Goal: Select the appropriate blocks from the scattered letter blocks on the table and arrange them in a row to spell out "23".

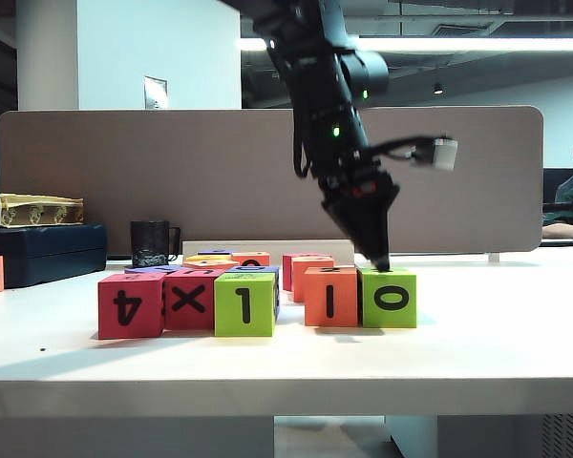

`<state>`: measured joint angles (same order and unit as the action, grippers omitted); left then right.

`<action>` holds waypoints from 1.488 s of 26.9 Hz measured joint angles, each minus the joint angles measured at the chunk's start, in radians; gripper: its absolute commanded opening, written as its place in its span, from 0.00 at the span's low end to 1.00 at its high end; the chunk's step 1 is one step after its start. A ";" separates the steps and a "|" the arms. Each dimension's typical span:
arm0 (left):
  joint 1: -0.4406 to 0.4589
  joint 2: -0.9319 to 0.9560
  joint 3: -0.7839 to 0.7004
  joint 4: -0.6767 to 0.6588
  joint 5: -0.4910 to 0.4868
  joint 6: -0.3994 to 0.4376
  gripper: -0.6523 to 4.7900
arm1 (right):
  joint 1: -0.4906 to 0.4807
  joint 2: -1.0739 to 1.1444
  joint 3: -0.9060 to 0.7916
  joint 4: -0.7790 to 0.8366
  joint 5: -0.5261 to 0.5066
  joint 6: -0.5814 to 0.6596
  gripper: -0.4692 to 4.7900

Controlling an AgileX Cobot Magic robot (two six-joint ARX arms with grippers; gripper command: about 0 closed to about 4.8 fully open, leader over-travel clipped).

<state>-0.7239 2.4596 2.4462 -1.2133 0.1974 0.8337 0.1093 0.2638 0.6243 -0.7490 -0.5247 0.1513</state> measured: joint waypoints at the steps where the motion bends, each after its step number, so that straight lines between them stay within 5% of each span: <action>1: -0.001 -0.009 0.000 0.001 0.000 0.000 0.77 | 0.000 0.000 0.000 0.000 0.000 0.000 0.09; 9: 0.005 -0.107 0.000 -0.034 -0.099 -0.101 0.74 | 0.000 0.000 0.000 0.000 0.001 0.000 0.09; 15: 0.049 -0.126 -0.008 -0.216 -0.103 -0.216 0.72 | 0.000 0.000 0.000 0.000 0.001 0.000 0.09; 24: 0.131 -0.120 -0.019 -0.222 -0.126 -0.489 0.72 | 0.001 0.031 0.000 0.004 0.025 -0.021 0.09; 35: 0.178 -0.172 -0.099 -0.222 -0.123 -0.639 0.71 | 0.001 0.135 0.000 0.046 0.015 -0.022 0.09; 40: 0.171 -0.234 -0.099 -0.222 -0.037 -0.729 0.52 | 0.001 0.182 0.000 0.117 0.013 -0.022 0.09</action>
<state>-0.5526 2.2253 2.3470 -1.4357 0.1608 0.1051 0.1101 0.4454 0.6243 -0.6315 -0.5117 0.1295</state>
